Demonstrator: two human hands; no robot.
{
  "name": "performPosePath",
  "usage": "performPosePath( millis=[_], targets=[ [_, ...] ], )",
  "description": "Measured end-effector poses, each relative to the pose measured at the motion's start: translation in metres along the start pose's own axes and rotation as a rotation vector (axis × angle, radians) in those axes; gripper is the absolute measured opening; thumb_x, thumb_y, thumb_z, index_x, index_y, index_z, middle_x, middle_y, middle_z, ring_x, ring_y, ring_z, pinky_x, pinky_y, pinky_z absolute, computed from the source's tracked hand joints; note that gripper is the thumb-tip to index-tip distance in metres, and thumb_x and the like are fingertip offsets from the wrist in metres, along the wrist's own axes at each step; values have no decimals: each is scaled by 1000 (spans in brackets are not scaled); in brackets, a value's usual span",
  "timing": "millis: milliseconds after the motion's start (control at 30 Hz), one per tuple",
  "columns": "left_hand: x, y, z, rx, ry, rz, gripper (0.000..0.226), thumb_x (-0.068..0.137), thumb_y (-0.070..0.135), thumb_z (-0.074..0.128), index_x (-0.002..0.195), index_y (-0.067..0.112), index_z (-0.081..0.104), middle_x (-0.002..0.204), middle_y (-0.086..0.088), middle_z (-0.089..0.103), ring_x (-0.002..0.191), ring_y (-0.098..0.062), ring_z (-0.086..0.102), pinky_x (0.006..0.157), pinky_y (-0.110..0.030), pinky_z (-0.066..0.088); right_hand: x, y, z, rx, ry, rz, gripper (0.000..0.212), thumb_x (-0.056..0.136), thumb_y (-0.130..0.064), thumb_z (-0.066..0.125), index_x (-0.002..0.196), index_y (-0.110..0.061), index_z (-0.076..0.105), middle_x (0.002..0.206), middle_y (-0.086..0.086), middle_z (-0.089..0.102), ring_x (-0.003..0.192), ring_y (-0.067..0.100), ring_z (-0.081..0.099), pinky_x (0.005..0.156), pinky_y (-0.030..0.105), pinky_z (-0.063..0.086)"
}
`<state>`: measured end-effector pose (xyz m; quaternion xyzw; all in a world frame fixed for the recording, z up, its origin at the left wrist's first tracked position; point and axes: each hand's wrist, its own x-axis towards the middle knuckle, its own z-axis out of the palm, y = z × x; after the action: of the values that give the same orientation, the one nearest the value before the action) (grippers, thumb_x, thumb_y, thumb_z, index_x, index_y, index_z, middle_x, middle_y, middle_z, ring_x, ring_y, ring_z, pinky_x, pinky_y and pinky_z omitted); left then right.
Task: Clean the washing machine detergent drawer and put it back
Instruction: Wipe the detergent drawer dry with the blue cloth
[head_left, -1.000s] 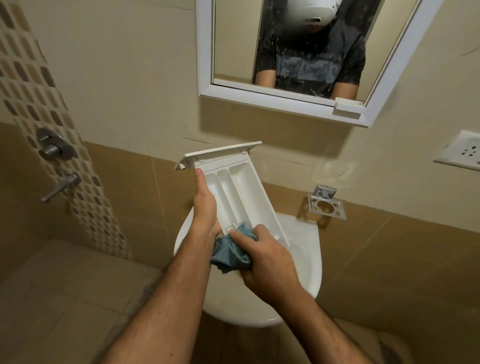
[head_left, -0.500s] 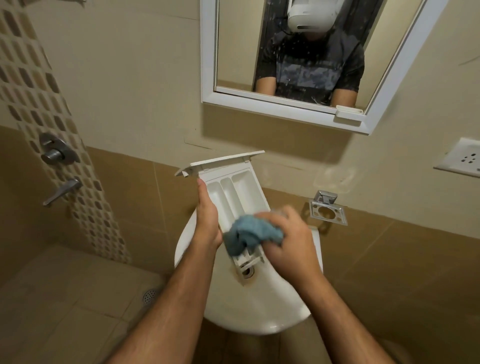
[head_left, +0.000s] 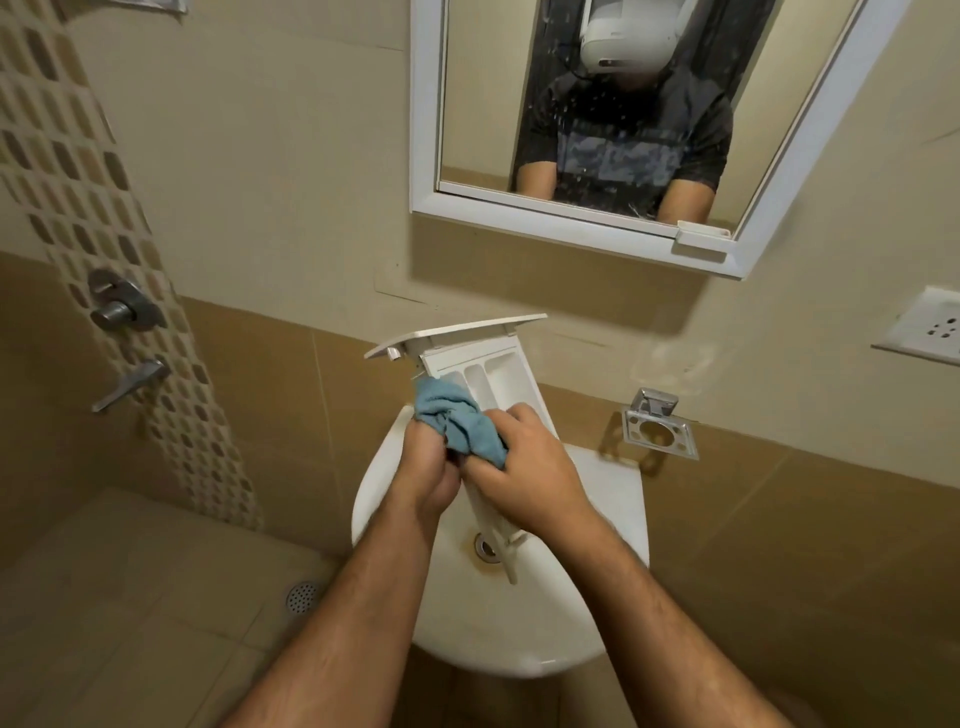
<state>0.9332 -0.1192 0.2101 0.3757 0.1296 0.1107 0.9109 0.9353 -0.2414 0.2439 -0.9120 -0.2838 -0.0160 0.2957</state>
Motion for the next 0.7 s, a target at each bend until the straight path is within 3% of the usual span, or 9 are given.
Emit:
performPosePath(
  millis=[100, 200, 300, 400, 500, 567, 633, 700],
  targets=[
    [7, -2, -4, 70, 78, 46, 55, 107, 19, 30, 64, 8, 63, 60, -6, 61, 58, -15, 61, 56, -23, 54, 1, 7, -2, -6, -44, 0, 19, 72, -49, 48, 78, -31, 52, 84, -8, 48, 75, 15, 54, 57, 30, 41],
    [7, -4, -1, 23, 32, -14, 66, 106, 26, 34, 53, 15, 72, 59, -5, 66, 55, -15, 67, 52, -24, 55, 6, 8, -5, -13, -61, 29, 29, 69, -57, 57, 83, -32, 54, 84, -9, 51, 77, 12, 55, 57, 29, 41],
    [9, -6, 2, -4, -10, -34, 61, 106, 26, 35, 61, 13, 74, 65, -6, 69, 59, -15, 70, 53, -25, 56, 10, 10, -5, -75, -53, 75, 39, 66, -57, 66, 92, -30, 54, 87, -7, 54, 80, 11, 54, 59, 31, 44],
    [11, -9, 2, 3, -18, -19, 36, 102, 17, 38, 87, 5, 68, 77, -8, 72, 71, -15, 72, 63, -26, 58, 11, 16, -2, -85, 5, 109, 23, 70, -41, 66, 86, -30, 53, 82, -8, 59, 76, 16, 57, 57, 30, 43],
    [12, -7, -3, 102, -58, -4, 27, 102, 15, 40, 105, 12, 67, 95, -4, 75, 85, -13, 71, 76, -28, 56, 11, 29, -6, 359, 20, 232, 14, 69, -19, 70, 80, -23, 62, 72, -9, 66, 67, 14, 61, 58, 30, 51],
    [14, -4, -8, 205, -56, -9, 25, 102, 16, 43, 109, 19, 67, 106, -3, 72, 96, -13, 68, 86, -33, 52, 11, 43, -10, 750, 10, 316, 19, 74, -2, 71, 78, -18, 62, 61, -11, 63, 55, 7, 57, 50, 24, 47],
    [15, -2, -15, 339, 25, 10, 22, 100, 19, 48, 109, 22, 68, 106, 0, 71, 97, -13, 64, 80, -31, 48, 9, 58, -12, 1004, -22, 417, 16, 80, 3, 67, 83, -12, 60, 63, -5, 61, 52, 8, 56, 50, 23, 45],
    [17, -4, -25, 430, 170, 67, 16, 97, 27, 55, 105, 22, 68, 94, 5, 70, 87, -11, 60, 67, -25, 44, 6, 73, -10, 1129, -51, 500, 20, 85, -1, 63, 104, -1, 60, 84, 11, 59, 70, 23, 57, 63, 30, 41]
  ],
)
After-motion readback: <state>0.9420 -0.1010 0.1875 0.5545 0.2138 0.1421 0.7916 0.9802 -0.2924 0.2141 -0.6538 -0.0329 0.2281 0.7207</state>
